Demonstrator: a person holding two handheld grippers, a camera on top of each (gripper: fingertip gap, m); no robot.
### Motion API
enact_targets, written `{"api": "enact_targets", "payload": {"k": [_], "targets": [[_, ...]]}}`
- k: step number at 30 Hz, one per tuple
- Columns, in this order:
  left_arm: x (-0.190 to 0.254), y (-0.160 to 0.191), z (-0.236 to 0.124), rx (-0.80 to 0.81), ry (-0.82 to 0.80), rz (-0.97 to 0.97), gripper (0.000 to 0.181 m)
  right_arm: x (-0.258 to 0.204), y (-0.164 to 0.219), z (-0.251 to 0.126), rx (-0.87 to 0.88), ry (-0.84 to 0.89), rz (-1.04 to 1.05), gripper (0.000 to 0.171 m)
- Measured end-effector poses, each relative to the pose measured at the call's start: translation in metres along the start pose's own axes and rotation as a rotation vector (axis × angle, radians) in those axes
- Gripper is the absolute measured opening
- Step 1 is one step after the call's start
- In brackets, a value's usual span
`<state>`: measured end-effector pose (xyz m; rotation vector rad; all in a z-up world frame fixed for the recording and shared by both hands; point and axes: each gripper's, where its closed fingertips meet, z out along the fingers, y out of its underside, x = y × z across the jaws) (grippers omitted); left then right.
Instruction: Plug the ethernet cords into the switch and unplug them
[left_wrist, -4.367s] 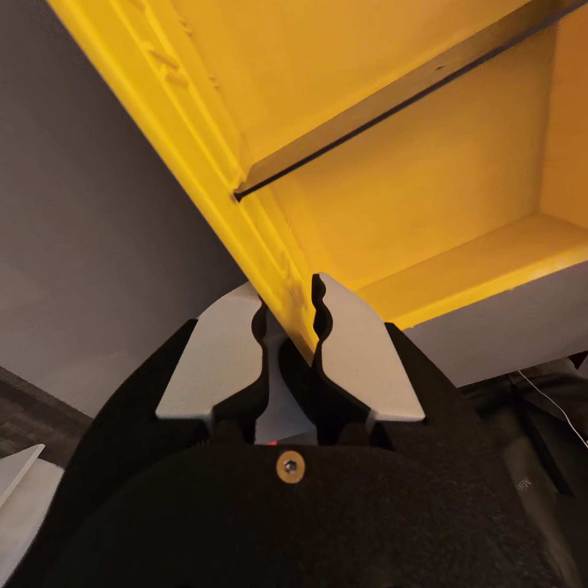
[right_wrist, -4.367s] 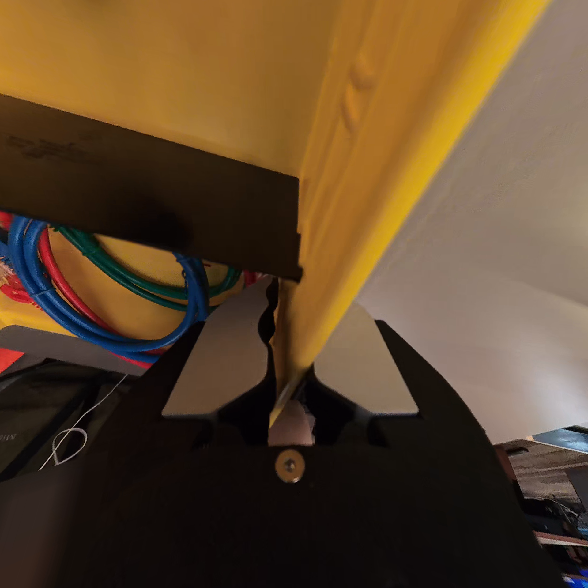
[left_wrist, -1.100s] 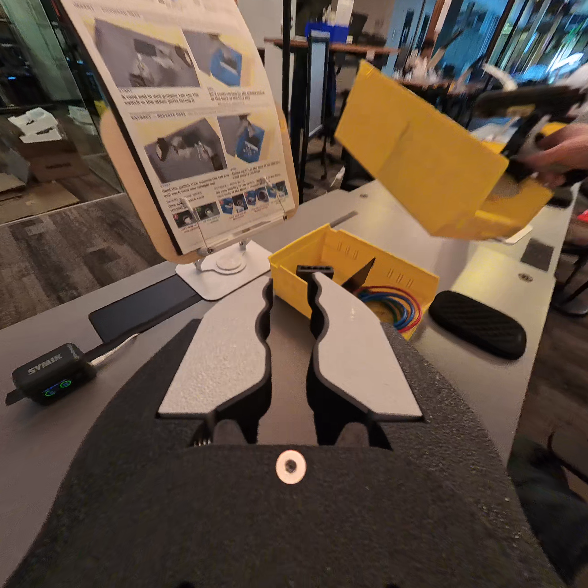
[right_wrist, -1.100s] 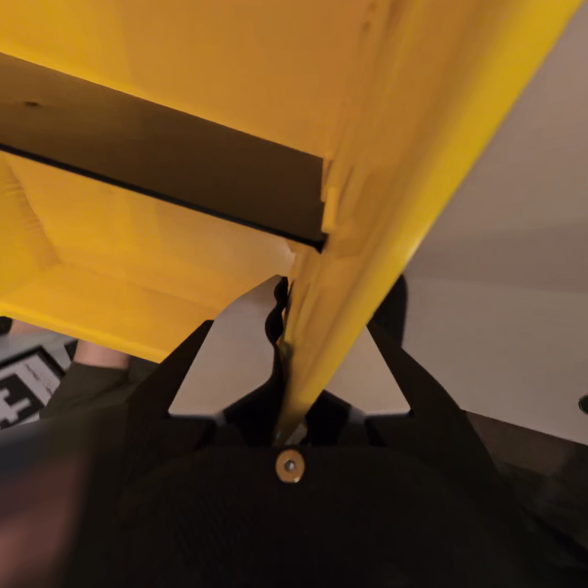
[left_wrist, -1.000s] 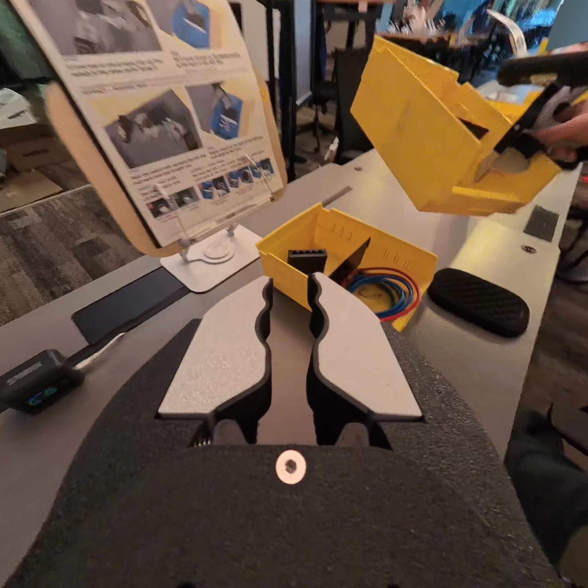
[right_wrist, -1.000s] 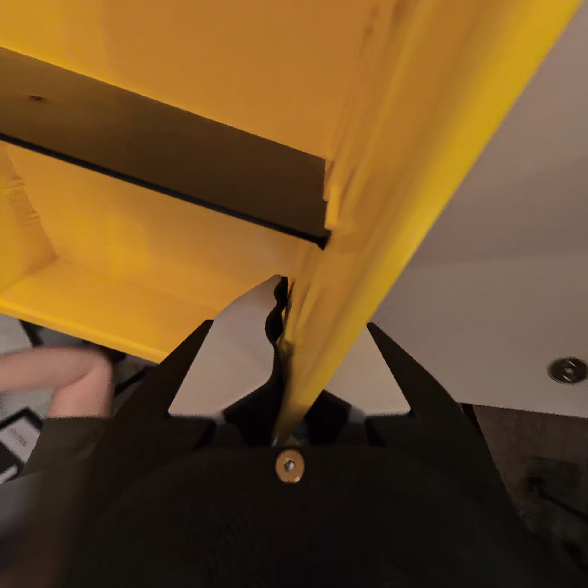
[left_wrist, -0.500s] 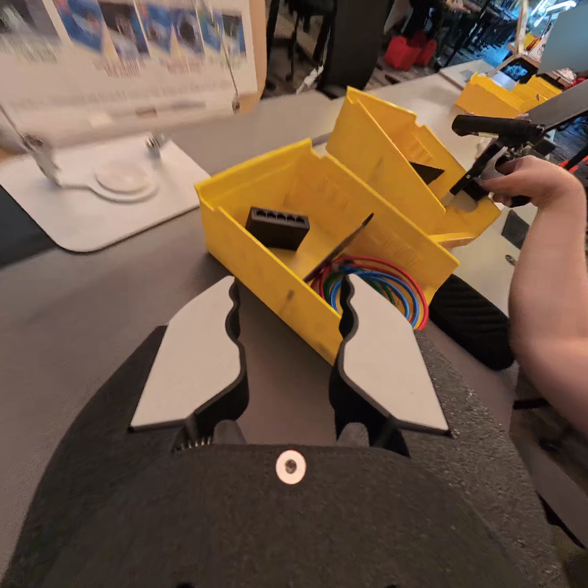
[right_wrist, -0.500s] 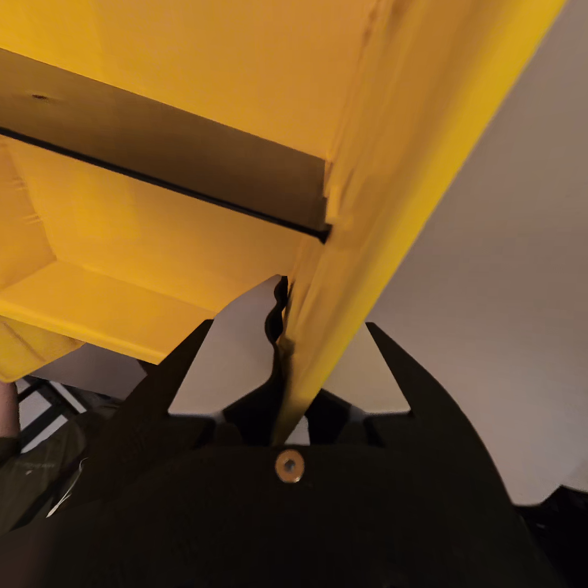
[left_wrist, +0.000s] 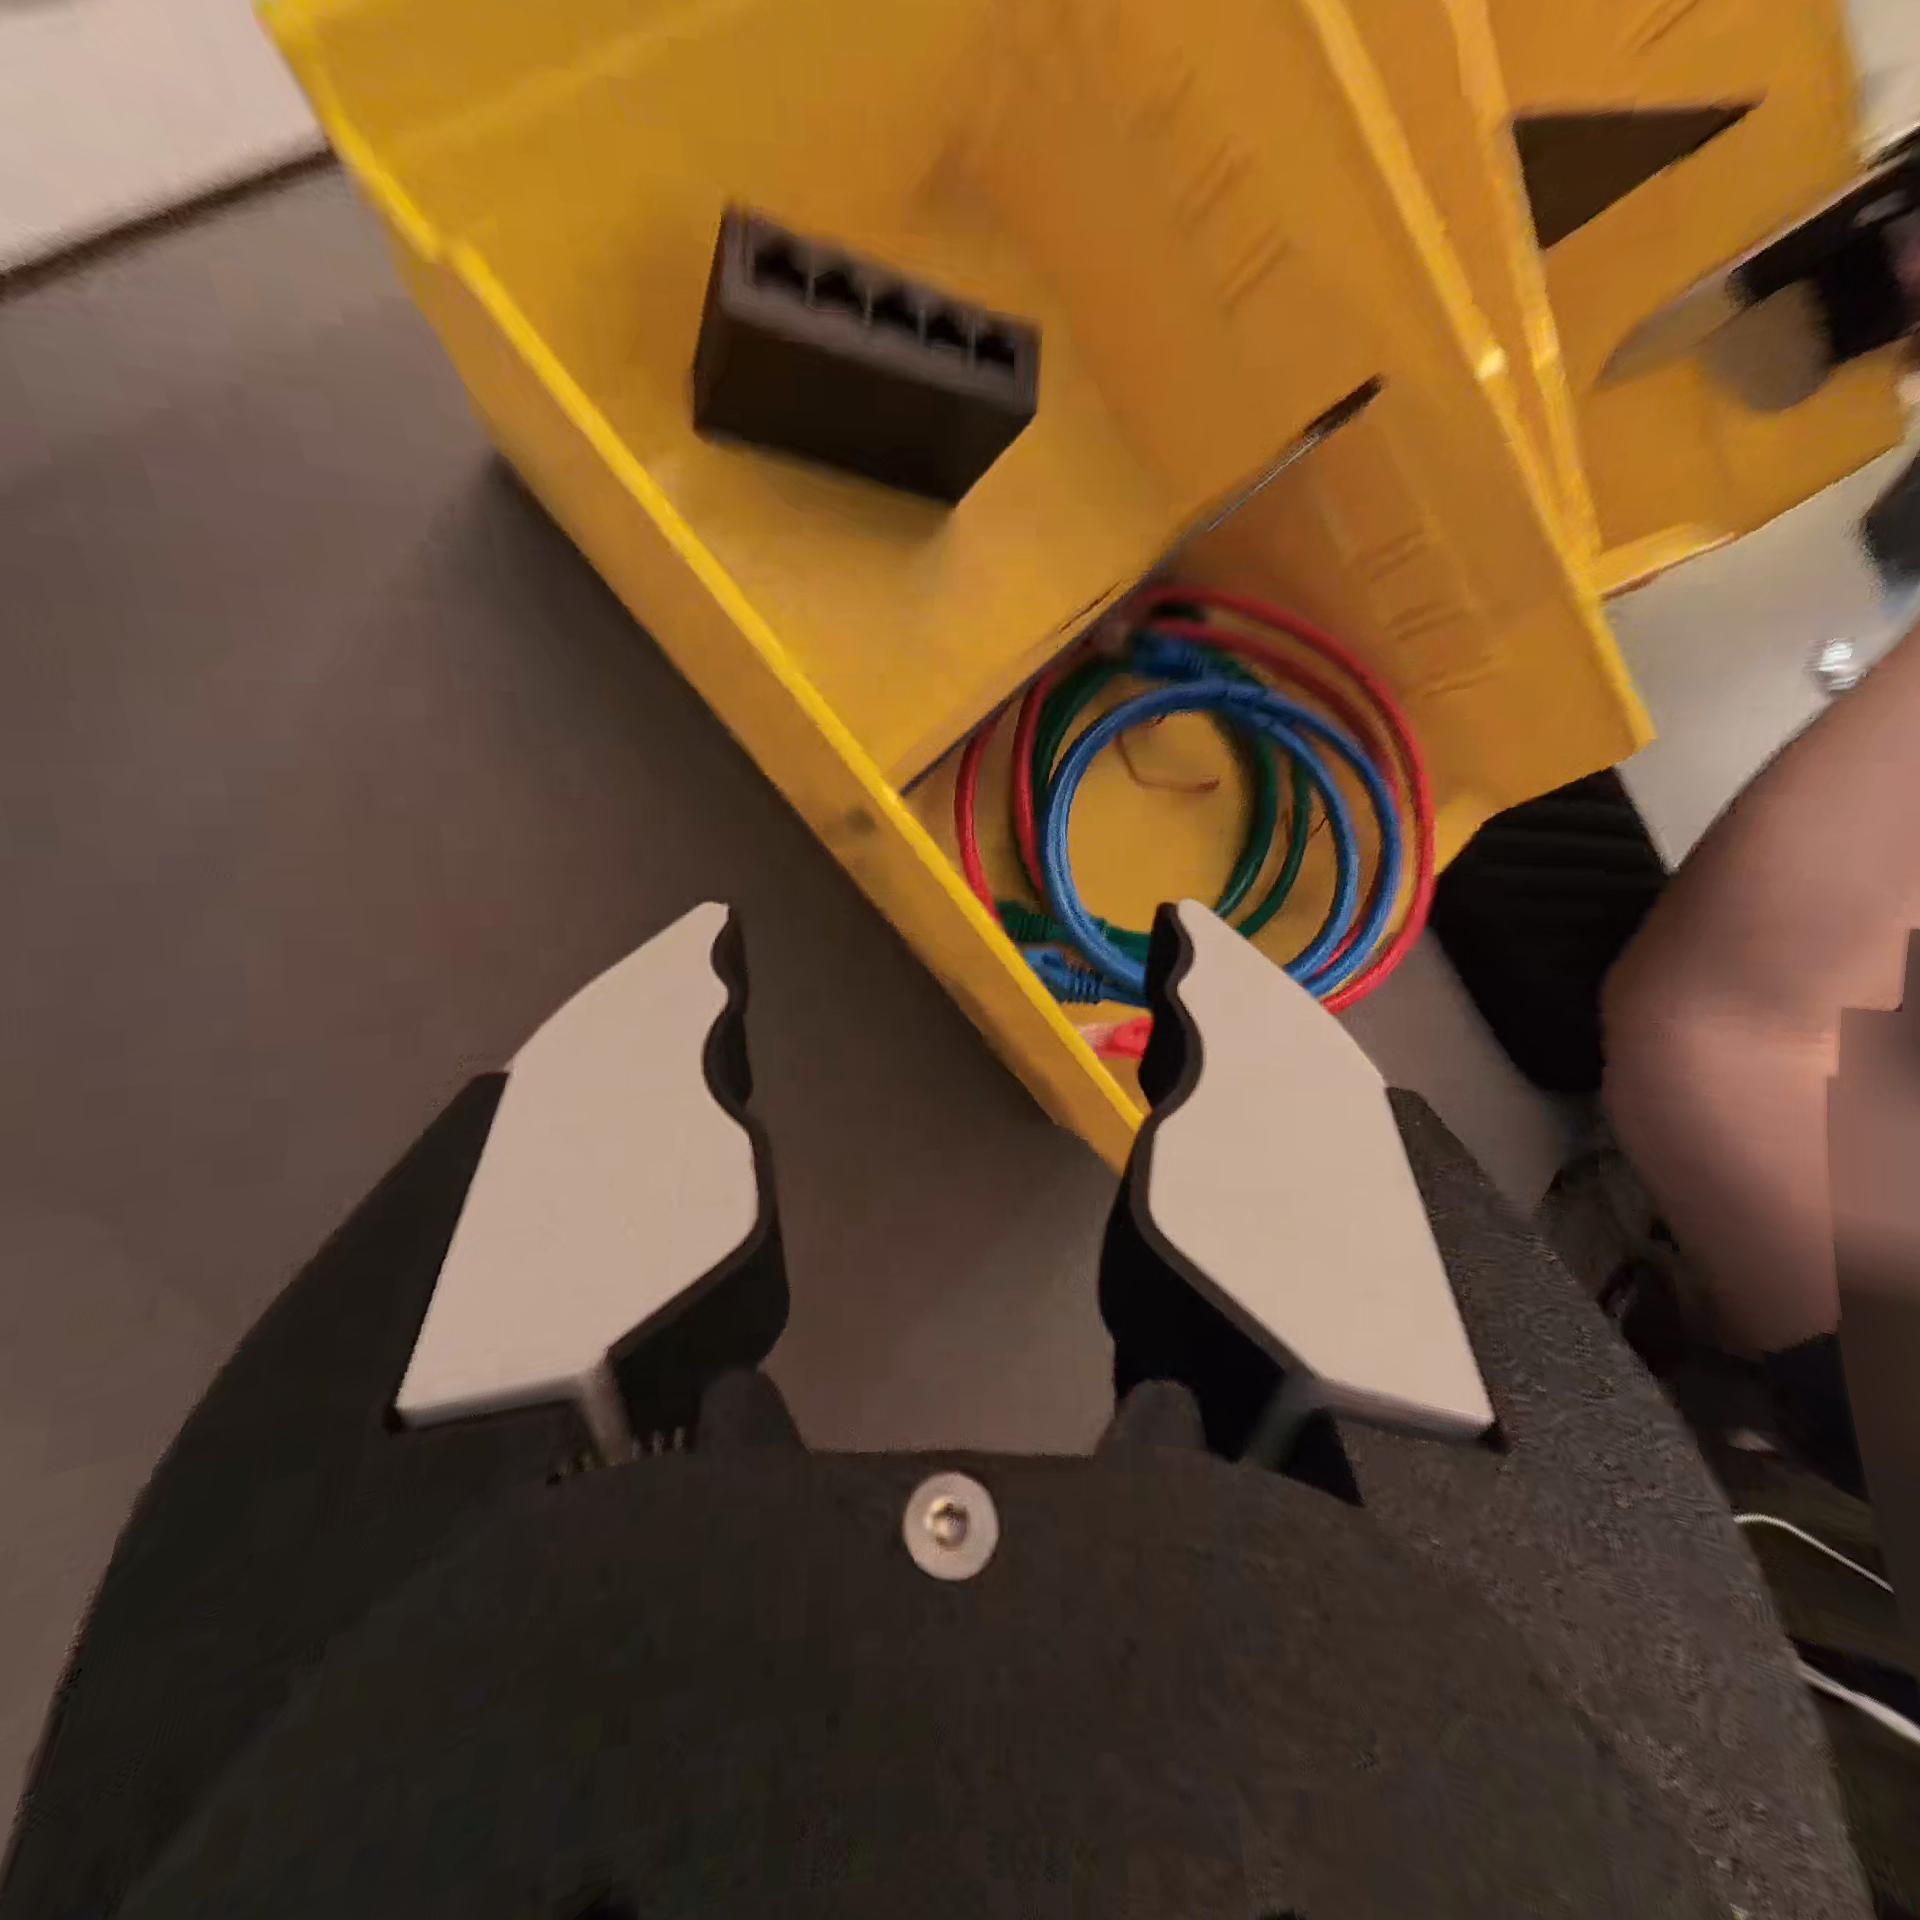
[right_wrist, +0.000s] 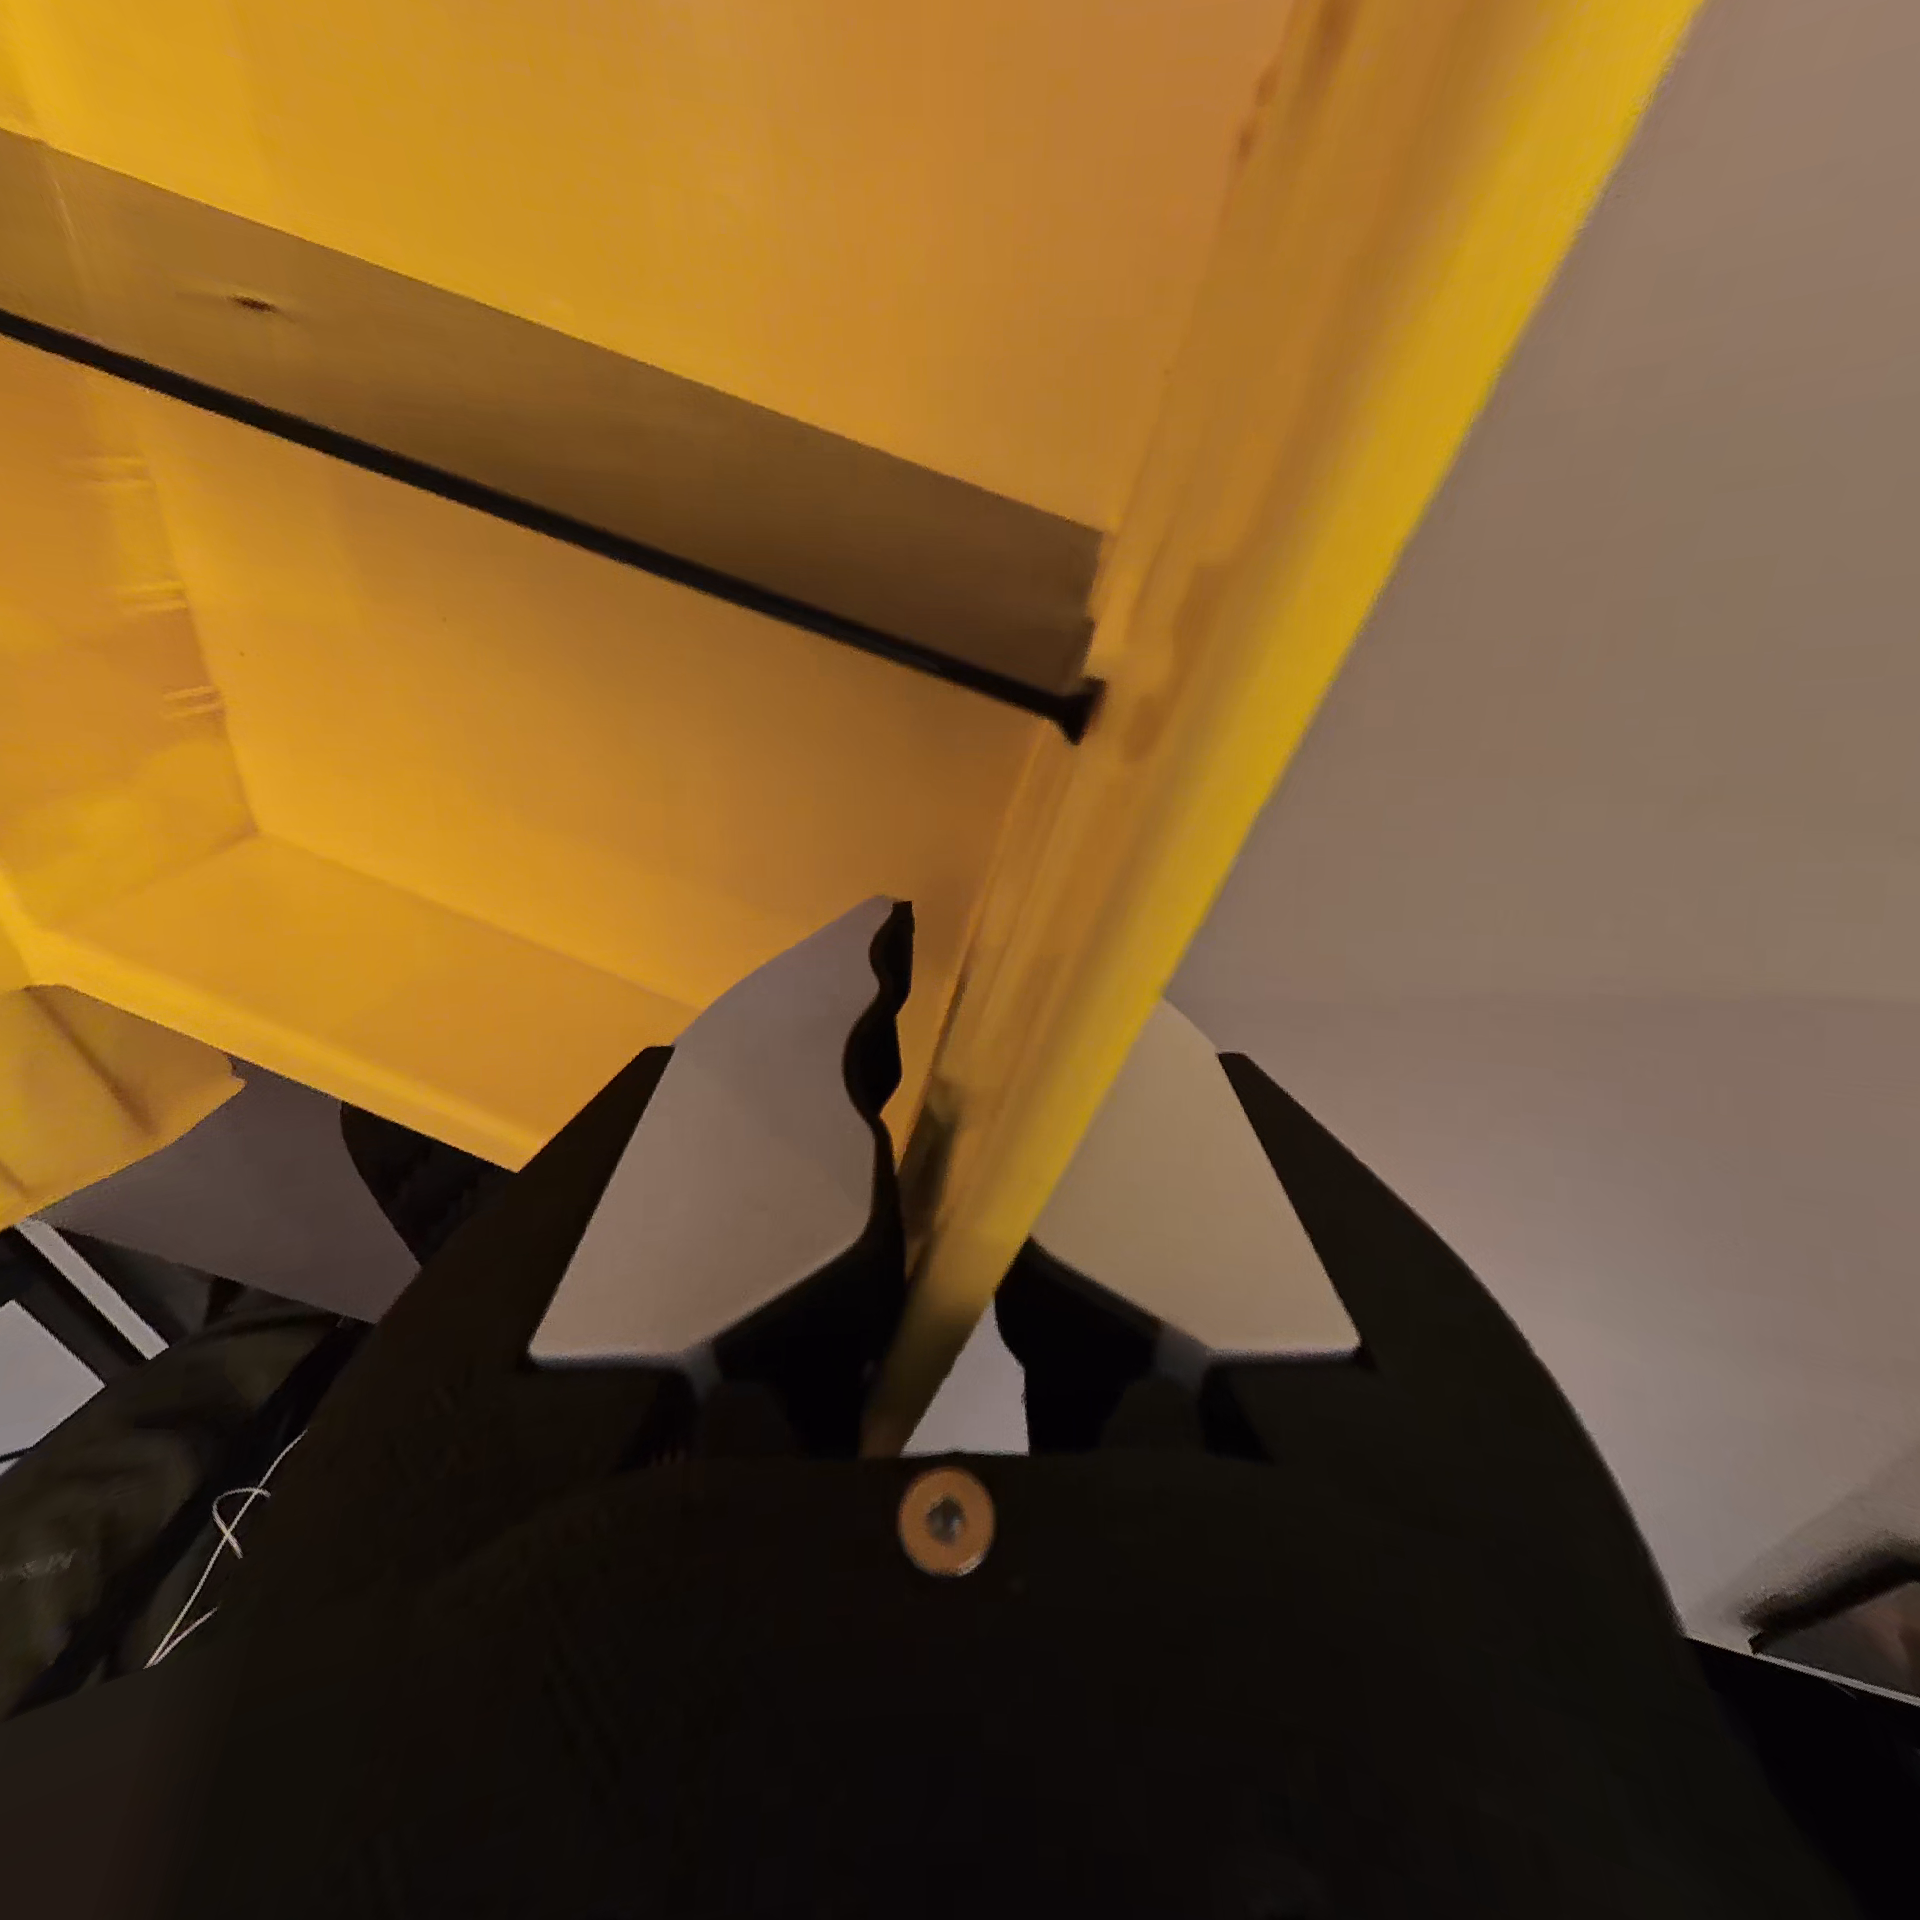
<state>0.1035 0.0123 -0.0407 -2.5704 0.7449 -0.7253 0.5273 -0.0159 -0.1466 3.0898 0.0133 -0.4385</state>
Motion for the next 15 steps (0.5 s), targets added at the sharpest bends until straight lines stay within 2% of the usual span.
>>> {"api": "enact_targets", "payload": {"k": [1, 6, 8, 11, 15], "targets": [[-0.003, 0.006, 0.004, -0.062, -0.049, -0.027, 0.080, -0.001, -0.001, 0.000, 0.001, 0.000, -0.007, 0.014], [-0.014, 0.023, 0.016, -0.246, -0.214, -0.119, 0.076, -0.004, -0.002, 0.001, 0.008, -0.017, -0.019, 0.016], [-0.023, 0.036, 0.021, -0.339, -0.278, -0.134, 0.083, -0.004, -0.002, 0.001, 0.009, -0.016, -0.021, 0.016], [-0.018, 0.042, 0.027, -0.403, -0.281, -0.190, 0.076, -0.004, -0.002, 0.001, 0.010, -0.021, -0.027, 0.017], [-0.016, 0.049, 0.038, -0.506, -0.337, -0.133, 0.068, -0.005, -0.003, 0.001, 0.006, -0.019, -0.036, 0.017]]}}
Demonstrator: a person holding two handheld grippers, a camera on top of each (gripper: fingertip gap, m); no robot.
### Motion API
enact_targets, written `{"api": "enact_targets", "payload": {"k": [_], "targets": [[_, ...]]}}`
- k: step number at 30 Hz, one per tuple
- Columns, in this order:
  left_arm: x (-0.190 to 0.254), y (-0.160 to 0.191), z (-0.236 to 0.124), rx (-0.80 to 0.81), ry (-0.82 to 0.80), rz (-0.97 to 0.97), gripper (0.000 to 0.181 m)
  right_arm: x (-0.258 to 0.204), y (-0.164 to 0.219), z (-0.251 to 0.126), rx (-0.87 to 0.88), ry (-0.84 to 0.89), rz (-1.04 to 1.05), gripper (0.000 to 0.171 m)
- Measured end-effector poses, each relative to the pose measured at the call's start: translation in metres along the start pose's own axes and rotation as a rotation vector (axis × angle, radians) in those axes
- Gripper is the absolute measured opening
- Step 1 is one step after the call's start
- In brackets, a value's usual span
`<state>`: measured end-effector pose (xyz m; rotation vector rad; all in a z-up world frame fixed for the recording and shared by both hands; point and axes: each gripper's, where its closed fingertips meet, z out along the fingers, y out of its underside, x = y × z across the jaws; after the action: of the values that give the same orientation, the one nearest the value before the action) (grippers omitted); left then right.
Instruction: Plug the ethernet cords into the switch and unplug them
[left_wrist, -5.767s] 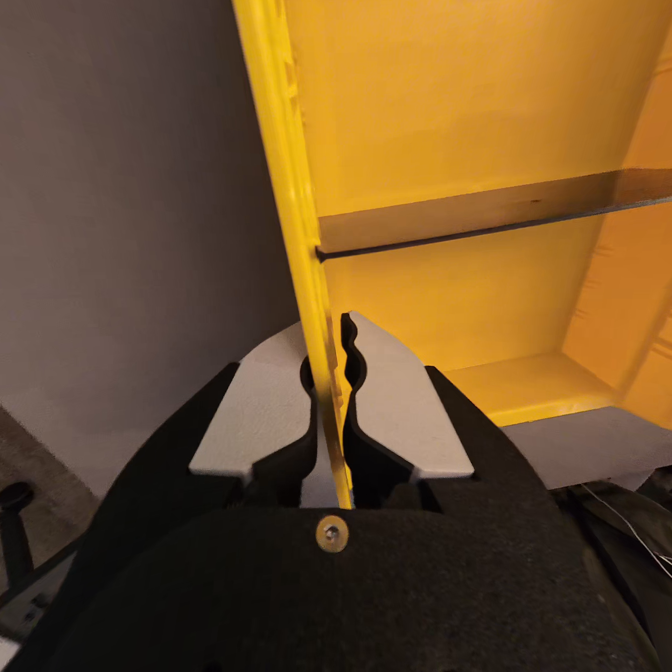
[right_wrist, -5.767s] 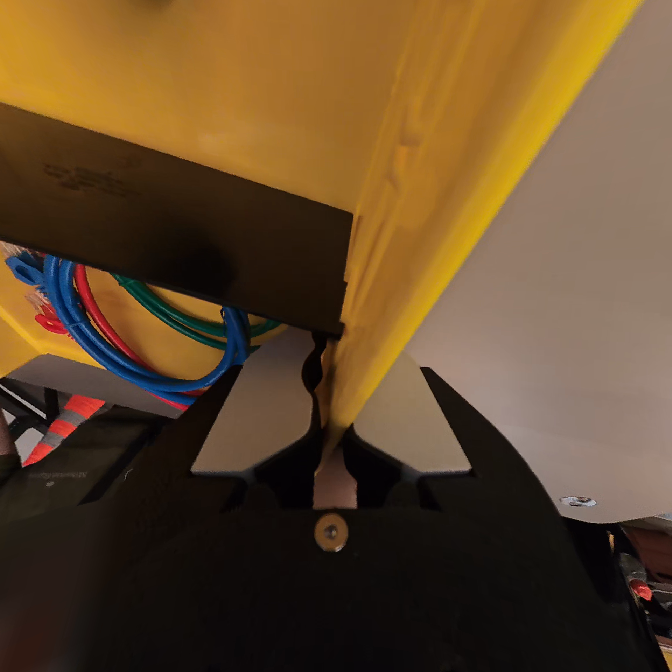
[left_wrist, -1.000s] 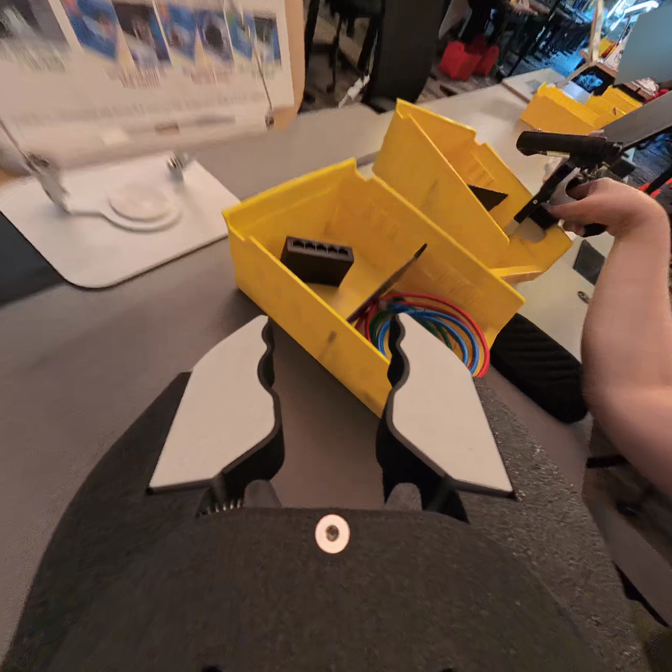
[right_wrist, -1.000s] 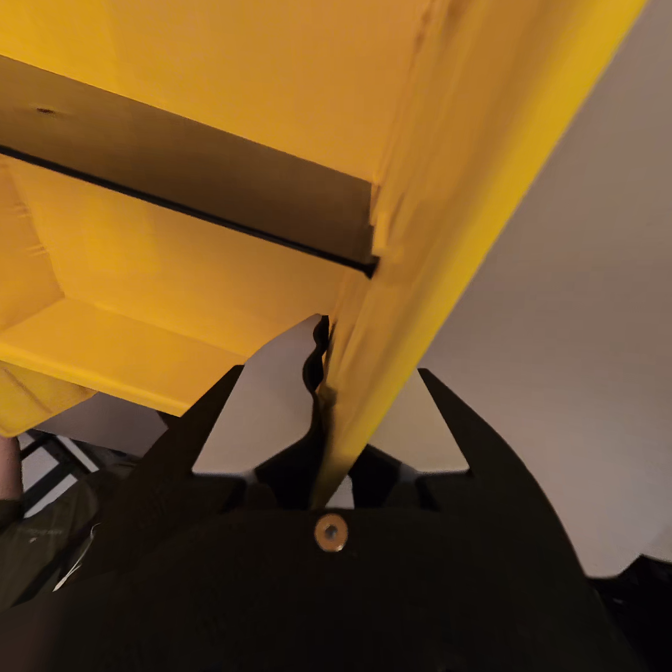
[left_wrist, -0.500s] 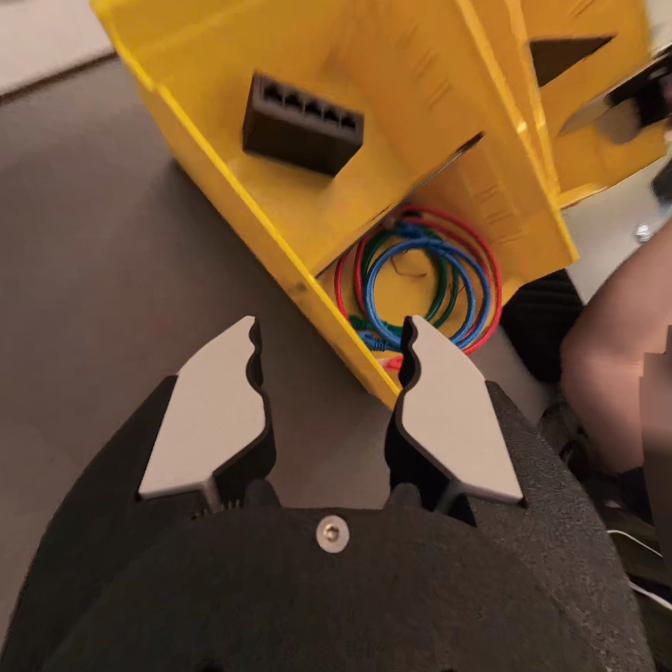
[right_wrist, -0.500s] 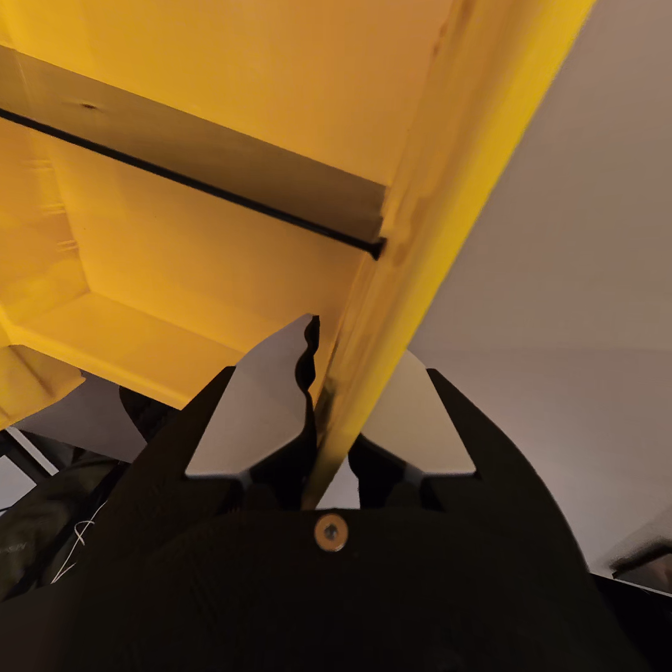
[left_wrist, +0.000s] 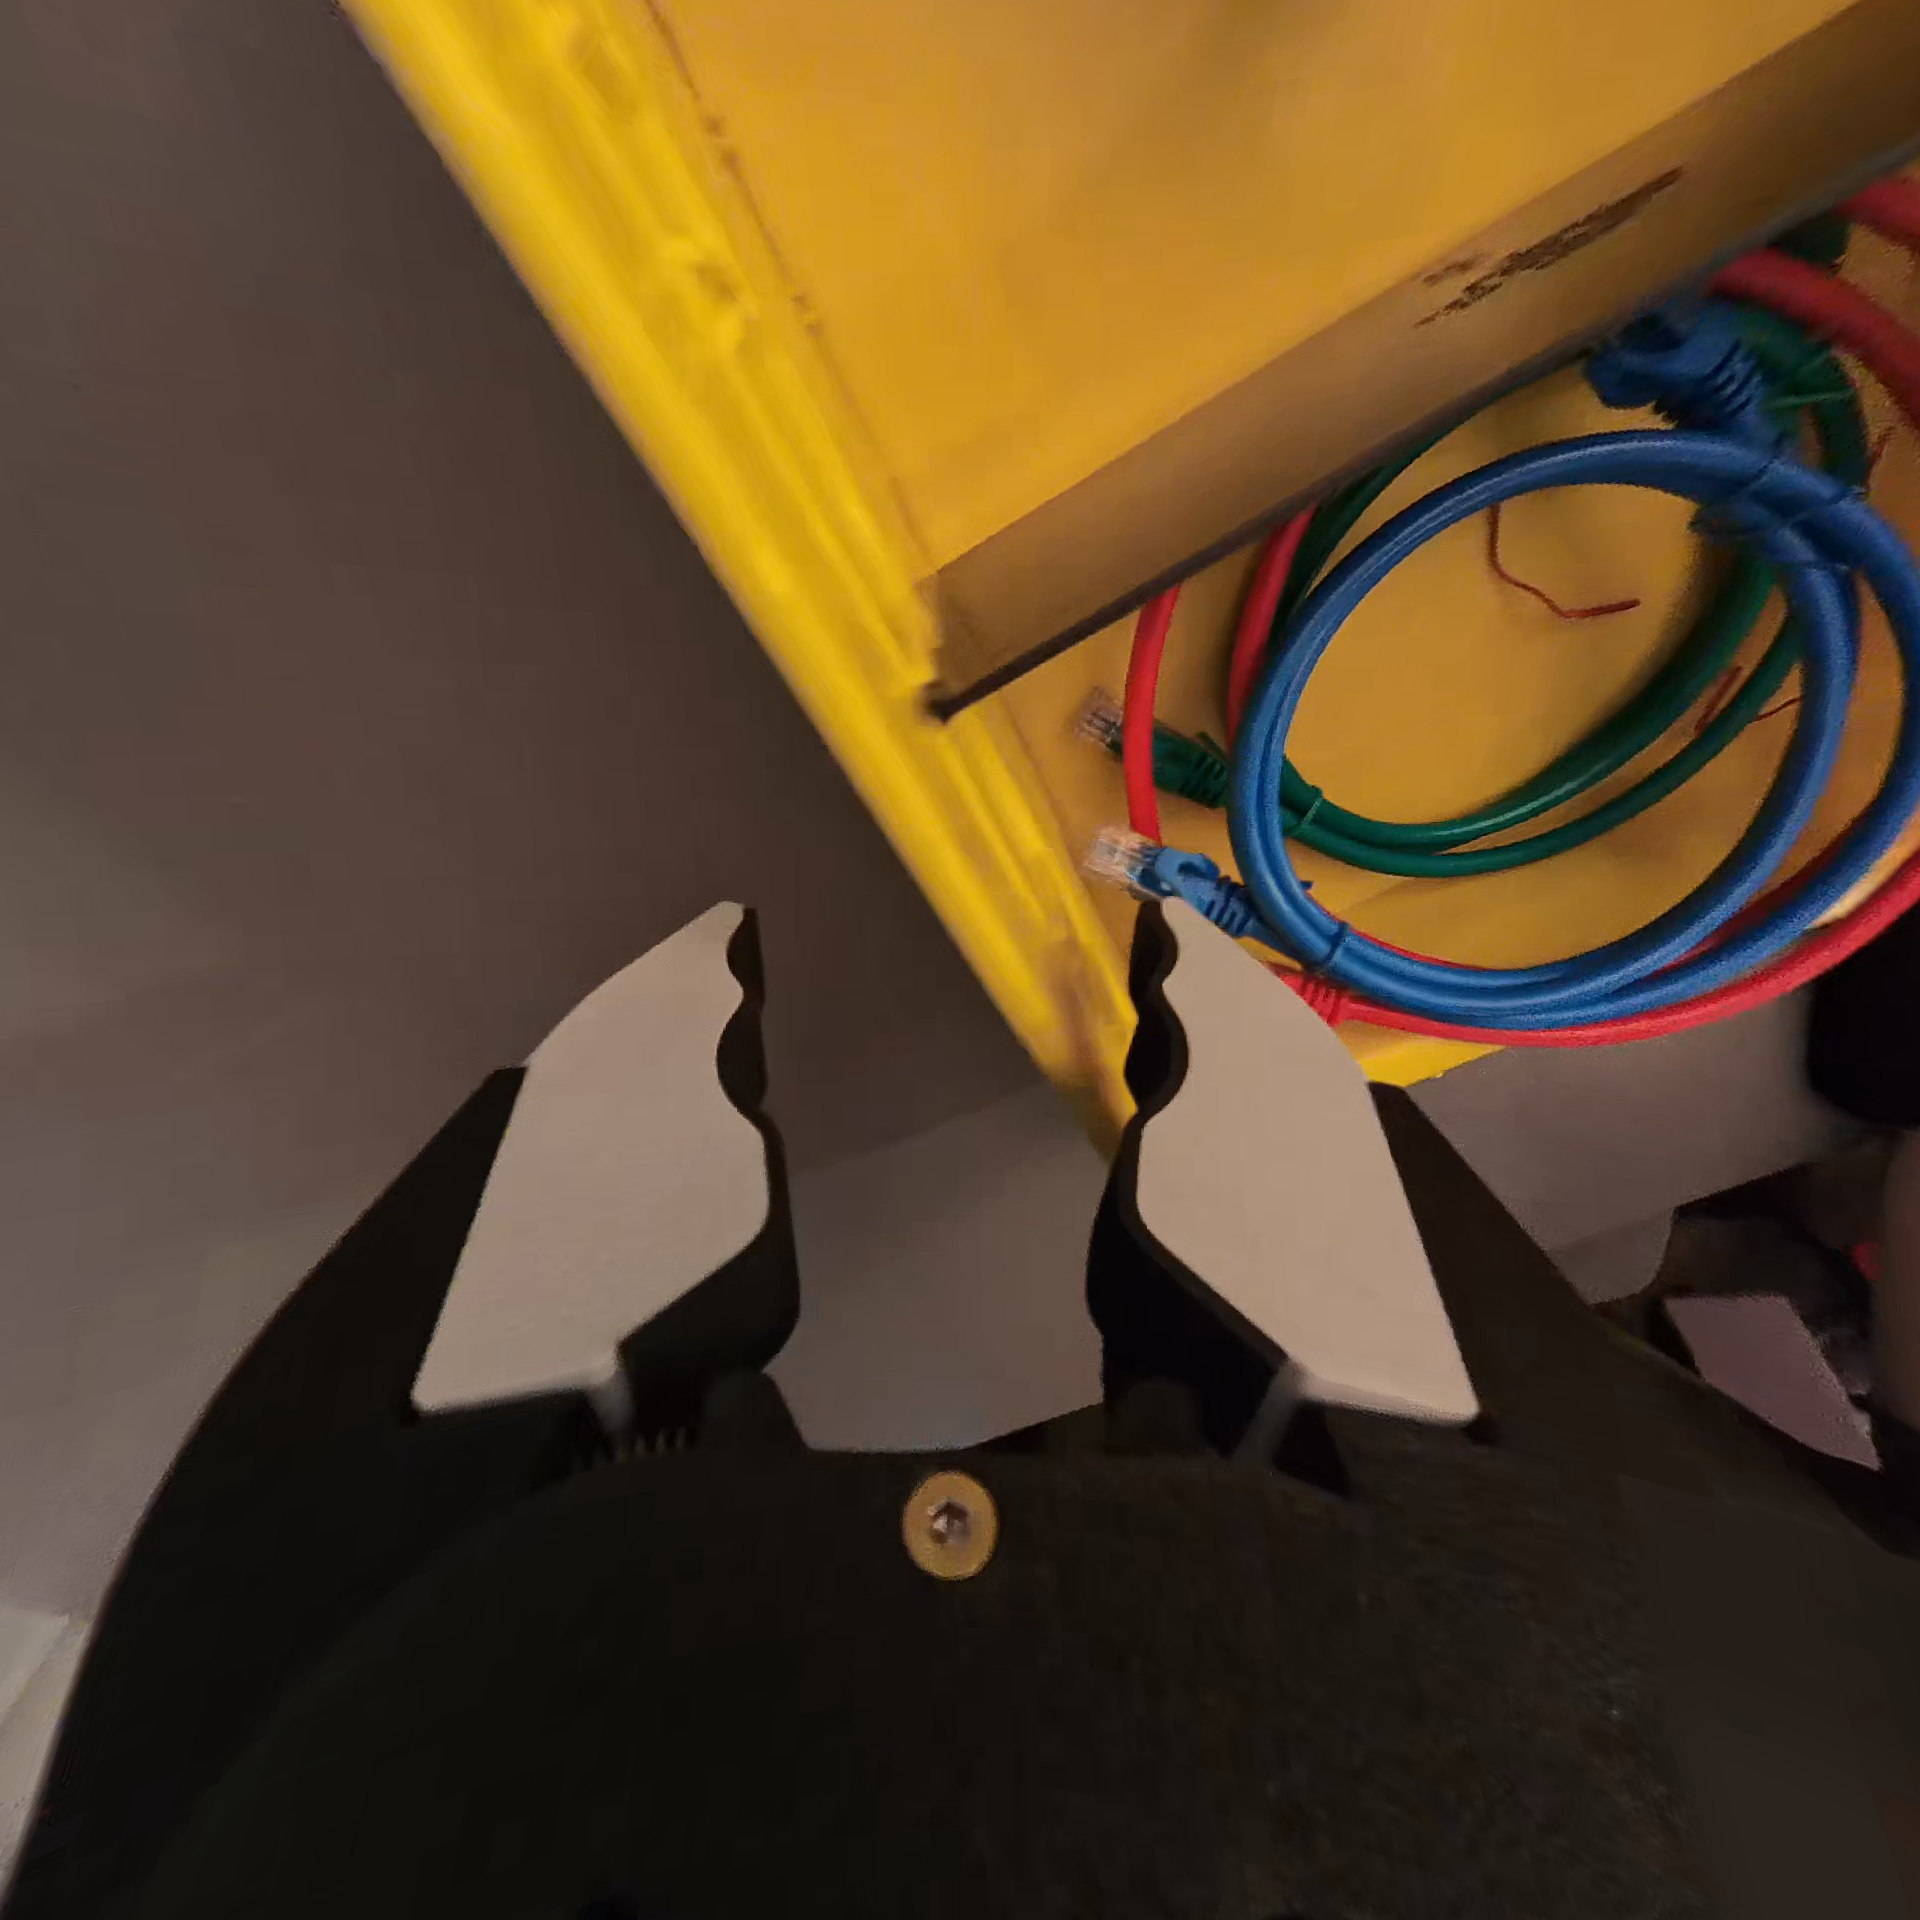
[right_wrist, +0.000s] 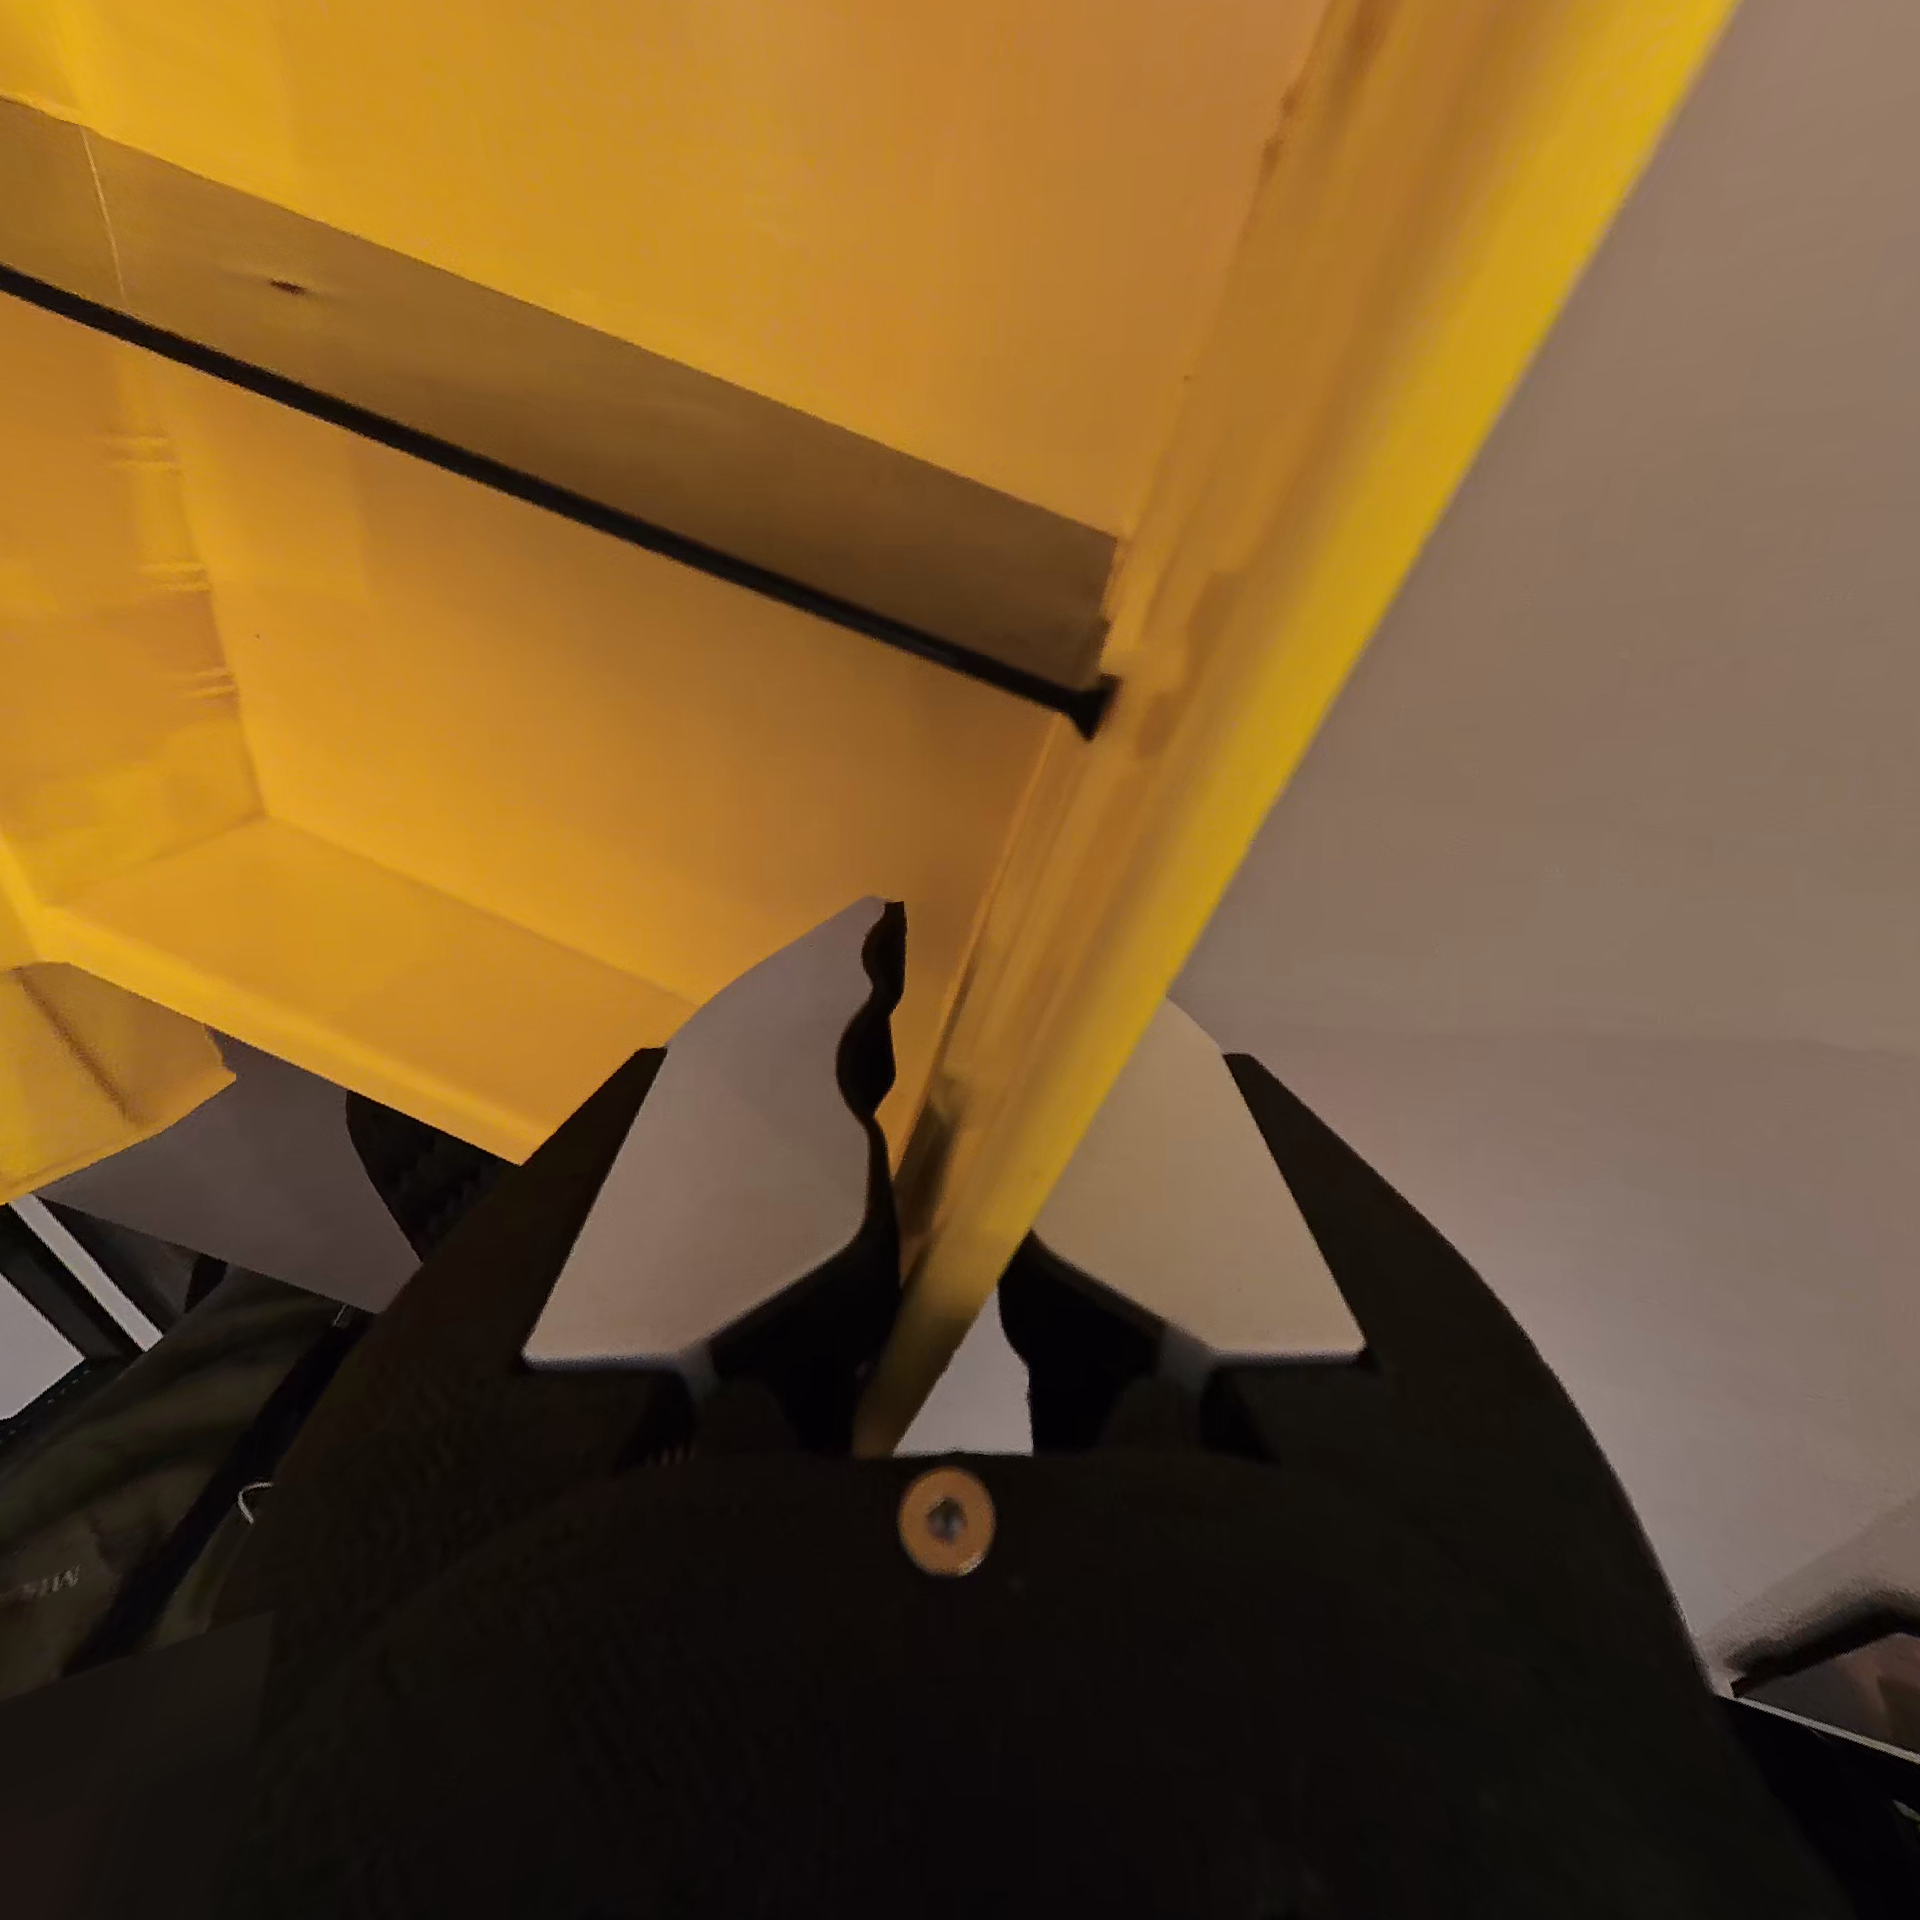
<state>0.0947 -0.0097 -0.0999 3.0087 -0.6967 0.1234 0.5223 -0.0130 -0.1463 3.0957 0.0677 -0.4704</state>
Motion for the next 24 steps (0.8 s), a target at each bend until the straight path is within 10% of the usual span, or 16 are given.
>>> {"api": "enact_targets", "payload": {"k": [10, 24], "targets": [[-0.013, -0.005, 0.008, -0.137, 0.002, 0.044, 0.007, -0.003, -0.002, 0.001, 0.000, 0.004, -0.038, 0.017], [-0.146, 0.042, -0.001, 0.034, 0.125, -0.258, 0.009, -0.050, -0.013, 0.015, -0.097, 0.014, -0.159, 0.018]]}}
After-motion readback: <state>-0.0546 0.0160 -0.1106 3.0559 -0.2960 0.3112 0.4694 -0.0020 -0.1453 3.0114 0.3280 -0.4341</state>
